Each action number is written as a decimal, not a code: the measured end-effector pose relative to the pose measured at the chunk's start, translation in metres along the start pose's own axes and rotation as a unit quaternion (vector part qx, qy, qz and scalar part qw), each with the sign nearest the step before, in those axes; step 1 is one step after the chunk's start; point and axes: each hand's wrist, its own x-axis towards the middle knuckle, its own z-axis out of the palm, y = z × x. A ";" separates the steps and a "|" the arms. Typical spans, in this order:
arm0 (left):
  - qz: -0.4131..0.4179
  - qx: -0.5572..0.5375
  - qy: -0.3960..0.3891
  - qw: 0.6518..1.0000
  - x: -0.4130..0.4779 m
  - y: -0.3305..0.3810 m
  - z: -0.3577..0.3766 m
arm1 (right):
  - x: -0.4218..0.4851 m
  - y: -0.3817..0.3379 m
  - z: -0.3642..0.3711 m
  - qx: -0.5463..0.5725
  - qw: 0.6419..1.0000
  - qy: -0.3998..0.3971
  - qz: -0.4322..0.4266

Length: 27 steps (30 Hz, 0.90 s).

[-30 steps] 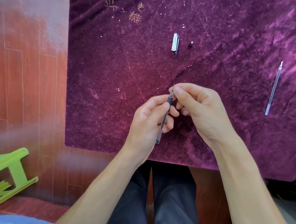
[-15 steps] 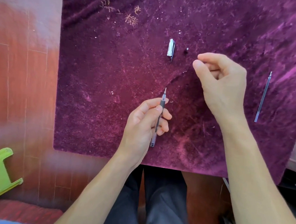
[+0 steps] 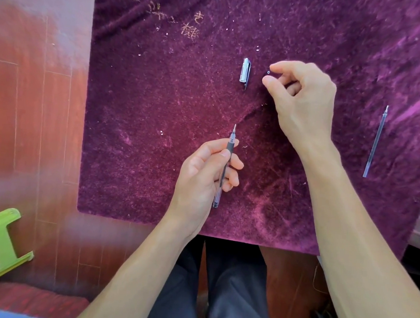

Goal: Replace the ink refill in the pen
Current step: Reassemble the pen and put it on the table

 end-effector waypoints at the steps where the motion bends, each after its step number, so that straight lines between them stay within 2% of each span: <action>1: 0.001 0.001 0.000 1.000 0.000 0.000 0.000 | 0.000 0.000 0.001 -0.001 1.000 0.000 0.000; 11: 0.001 0.008 -0.003 1.000 0.003 0.000 0.005 | 0.004 -0.001 0.001 -0.010 1.000 -0.016 0.016; 15: 0.006 0.017 -0.010 1.000 0.004 0.001 0.007 | -0.004 -0.003 -0.007 0.046 0.998 -0.021 0.033; 17: 0.007 0.024 -0.013 1.000 0.004 0.001 0.007 | -0.012 -0.003 -0.014 0.149 0.985 -0.047 0.072; 20: 0.009 0.035 -0.012 0.999 0.004 0.000 0.009 | -0.030 0.001 -0.023 0.275 0.941 -0.149 0.134; 23: 0.008 0.037 -0.009 0.999 0.004 -0.002 0.010 | -0.045 0.008 -0.025 0.317 0.912 -0.211 0.150; 27: 0.009 0.044 -0.011 0.999 0.003 -0.004 0.012 | -0.054 0.012 -0.026 0.331 0.901 -0.234 0.155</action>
